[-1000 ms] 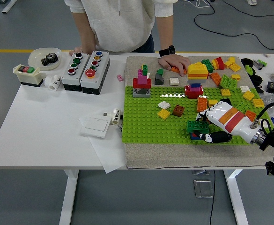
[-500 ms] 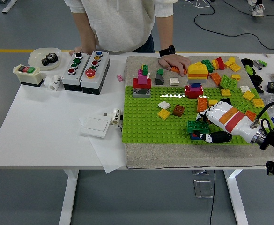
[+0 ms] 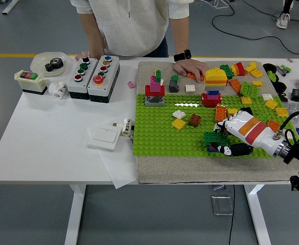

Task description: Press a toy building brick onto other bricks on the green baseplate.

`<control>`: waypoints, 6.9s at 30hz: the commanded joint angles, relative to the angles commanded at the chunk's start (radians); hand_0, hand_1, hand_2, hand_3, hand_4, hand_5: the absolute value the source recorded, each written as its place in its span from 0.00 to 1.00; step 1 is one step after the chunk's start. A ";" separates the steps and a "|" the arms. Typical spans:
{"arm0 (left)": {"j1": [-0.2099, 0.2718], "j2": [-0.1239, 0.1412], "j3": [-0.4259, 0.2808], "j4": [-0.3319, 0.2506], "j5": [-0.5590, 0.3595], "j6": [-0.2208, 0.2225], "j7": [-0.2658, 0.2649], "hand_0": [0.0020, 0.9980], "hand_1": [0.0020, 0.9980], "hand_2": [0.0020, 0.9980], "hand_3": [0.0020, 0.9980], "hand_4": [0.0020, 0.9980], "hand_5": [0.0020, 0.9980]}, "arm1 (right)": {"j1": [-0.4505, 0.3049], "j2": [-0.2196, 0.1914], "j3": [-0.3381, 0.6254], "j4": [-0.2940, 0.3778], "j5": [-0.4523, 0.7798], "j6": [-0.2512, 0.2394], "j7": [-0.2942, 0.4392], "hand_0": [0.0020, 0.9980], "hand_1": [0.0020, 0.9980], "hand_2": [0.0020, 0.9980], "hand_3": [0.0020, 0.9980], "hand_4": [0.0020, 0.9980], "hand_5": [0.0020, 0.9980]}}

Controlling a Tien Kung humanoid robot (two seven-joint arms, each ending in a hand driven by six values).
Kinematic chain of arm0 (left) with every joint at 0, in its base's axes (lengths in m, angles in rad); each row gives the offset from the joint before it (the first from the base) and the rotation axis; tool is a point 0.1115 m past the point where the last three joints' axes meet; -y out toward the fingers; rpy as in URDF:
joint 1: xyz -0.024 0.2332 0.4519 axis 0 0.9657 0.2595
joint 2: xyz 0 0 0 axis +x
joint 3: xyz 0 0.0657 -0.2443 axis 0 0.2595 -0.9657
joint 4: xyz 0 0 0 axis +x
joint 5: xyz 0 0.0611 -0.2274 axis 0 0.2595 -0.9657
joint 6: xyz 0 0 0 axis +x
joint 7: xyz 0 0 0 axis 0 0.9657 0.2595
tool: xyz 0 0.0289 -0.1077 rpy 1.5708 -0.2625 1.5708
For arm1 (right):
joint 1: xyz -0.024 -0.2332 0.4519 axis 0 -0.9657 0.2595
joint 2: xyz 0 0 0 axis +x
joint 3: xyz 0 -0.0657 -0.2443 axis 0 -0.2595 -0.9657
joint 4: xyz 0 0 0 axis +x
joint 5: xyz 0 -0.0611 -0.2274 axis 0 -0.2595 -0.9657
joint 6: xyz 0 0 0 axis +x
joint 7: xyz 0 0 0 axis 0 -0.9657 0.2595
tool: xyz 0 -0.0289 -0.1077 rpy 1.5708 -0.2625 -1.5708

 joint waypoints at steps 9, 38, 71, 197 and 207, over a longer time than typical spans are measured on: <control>0.000 0.000 0.000 0.000 0.000 -0.001 0.000 0.52 0.62 0.78 0.80 0.84 0.83 | -0.001 -0.002 0.006 0.002 0.006 0.004 0.002 0.34 0.37 0.44 0.47 0.64 0.57; -0.004 0.001 0.007 0.001 -0.009 -0.002 -0.004 0.52 0.62 0.78 0.80 0.84 0.83 | 0.003 -0.006 0.014 0.012 0.016 0.021 0.017 0.34 0.39 0.47 0.50 0.75 0.58; -0.005 0.002 0.007 0.002 -0.003 -0.003 -0.004 0.51 0.61 0.77 0.79 0.84 0.83 | 0.005 -0.009 0.024 0.012 0.012 0.020 0.017 0.34 0.40 0.48 0.51 0.81 0.61; -0.002 0.003 -0.004 0.006 0.022 -0.004 0.000 0.50 0.60 0.76 0.79 0.84 0.82 | -0.150 -0.099 0.113 0.368 -0.033 0.027 -0.152 0.49 0.49 0.53 0.51 0.61 0.48; -0.005 0.003 -0.002 0.005 0.020 -0.004 -0.001 0.50 0.60 0.76 0.79 0.84 0.82 | -0.153 -0.099 0.125 0.363 -0.037 0.019 -0.140 0.49 0.48 0.52 0.50 0.61 0.48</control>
